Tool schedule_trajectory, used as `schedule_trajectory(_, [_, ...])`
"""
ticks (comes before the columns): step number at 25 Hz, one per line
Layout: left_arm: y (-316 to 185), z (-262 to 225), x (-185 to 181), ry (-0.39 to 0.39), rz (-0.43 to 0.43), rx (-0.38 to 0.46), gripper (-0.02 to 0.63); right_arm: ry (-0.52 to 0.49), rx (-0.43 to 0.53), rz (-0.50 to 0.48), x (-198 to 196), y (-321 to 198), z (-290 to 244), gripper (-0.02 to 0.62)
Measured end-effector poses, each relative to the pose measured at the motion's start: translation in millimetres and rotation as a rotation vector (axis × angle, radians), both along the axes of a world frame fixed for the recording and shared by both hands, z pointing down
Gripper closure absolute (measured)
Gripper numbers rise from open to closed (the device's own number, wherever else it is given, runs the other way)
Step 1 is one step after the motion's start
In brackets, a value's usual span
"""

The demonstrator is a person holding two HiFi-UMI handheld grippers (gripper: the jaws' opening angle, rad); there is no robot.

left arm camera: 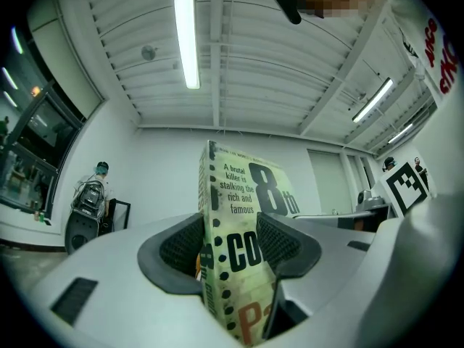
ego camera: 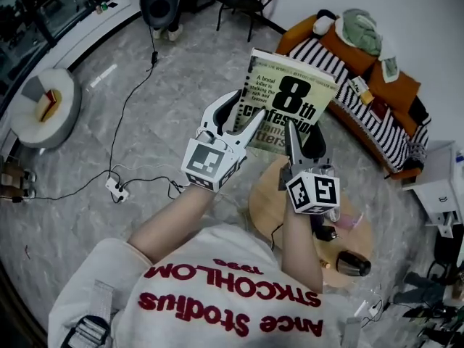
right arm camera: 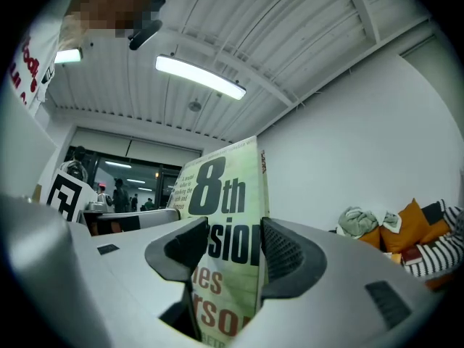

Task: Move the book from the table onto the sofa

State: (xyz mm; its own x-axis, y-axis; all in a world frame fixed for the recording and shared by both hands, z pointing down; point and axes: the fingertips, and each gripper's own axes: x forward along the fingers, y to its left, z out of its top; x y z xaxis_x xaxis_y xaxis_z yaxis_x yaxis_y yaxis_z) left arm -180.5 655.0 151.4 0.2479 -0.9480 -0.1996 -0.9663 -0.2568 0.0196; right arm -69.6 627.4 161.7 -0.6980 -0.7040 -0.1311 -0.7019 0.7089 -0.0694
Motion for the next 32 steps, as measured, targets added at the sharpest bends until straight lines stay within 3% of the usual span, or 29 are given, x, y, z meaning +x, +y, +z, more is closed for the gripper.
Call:
schedule_trajectory(5, [-19.0,-3.5,-45.9,0.017,0.005,0.003,0.374,0.013,-0.004,0.001,-45.3,-17.3,-2.6,0.341])
schedule_trajectory(15, [-100.5,-13.4,-110.3,0.044,0.119,0.001,0.374,0.04,-0.011,0.11,-106.8,-85.9,-13.5,0.341])
schedule_trajectory(25, [-146.1,0.1,-146.3,0.007,0.207,-0.016,0.374,0.009,-0.03,0.189,-142.8,-122.2,5.2,0.341])
schedule_trajectory(32, [-156.0,10.6,-155.9,0.029,0.22,-0.038,0.374,0.028,-0.05,0.2,-152.1,-130.5,14.2,0.341])
